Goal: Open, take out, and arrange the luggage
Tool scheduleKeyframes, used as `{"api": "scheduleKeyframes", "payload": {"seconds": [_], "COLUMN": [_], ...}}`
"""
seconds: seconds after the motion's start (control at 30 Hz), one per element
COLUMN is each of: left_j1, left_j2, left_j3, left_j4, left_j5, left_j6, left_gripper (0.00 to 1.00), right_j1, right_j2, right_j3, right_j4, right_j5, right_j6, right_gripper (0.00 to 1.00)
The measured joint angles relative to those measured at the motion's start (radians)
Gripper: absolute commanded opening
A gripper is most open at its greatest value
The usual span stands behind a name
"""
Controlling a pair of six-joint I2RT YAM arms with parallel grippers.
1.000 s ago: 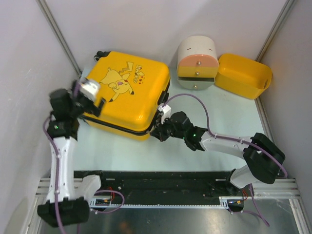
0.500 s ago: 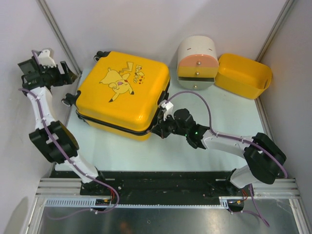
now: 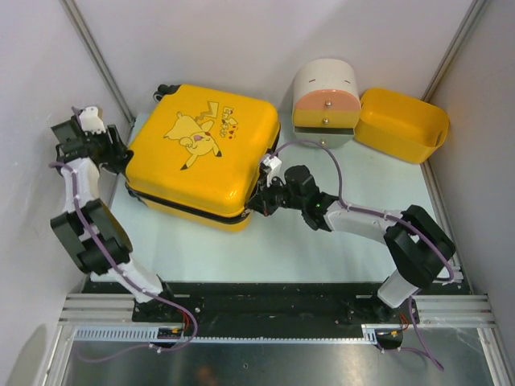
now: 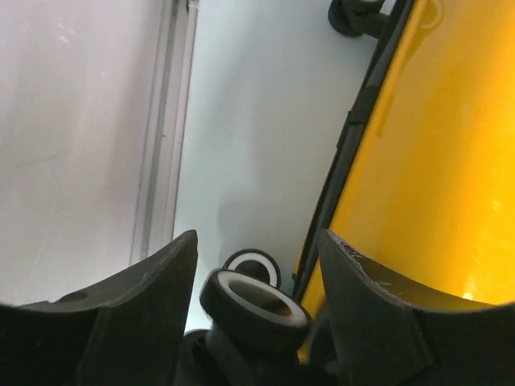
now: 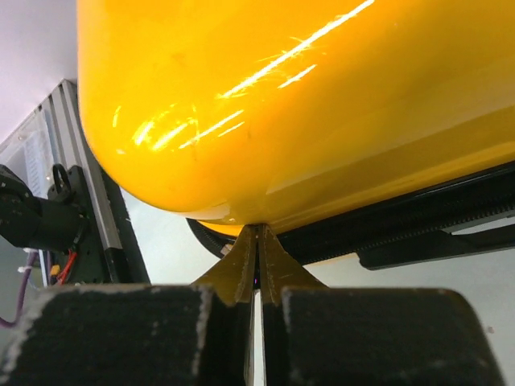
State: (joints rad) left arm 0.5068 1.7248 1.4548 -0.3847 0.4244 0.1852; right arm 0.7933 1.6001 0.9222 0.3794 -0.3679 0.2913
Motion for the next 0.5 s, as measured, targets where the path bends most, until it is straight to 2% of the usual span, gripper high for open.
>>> {"api": "scheduleKeyframes", "payload": {"seconds": [0.2, 0.47, 0.5], "left_j1": [0.009, 0.028, 0.030], "left_j2": [-0.254, -0.342, -0.359], "left_j3": [-0.217, -0.290, -0.301], "left_j4": [0.089, 0.118, 0.118], "left_j5": [-0.029, -0.027, -0.027], "left_j6": [0.019, 0.014, 0.014], "left_gripper": [0.68, 0.73, 0.80], "right_j1": [-0.080, -0.210, -0.224], "right_j2": [0.086, 0.101, 0.097], "right_j3": [0.103, 0.172, 0.172], "right_j4": [-0.059, -0.050, -0.062], "right_j5": [-0.114, -0.134, -0.156], "right_j6": [-0.064, -0.182, -0.194], "right_gripper": [0.00, 0.00, 0.09]}}
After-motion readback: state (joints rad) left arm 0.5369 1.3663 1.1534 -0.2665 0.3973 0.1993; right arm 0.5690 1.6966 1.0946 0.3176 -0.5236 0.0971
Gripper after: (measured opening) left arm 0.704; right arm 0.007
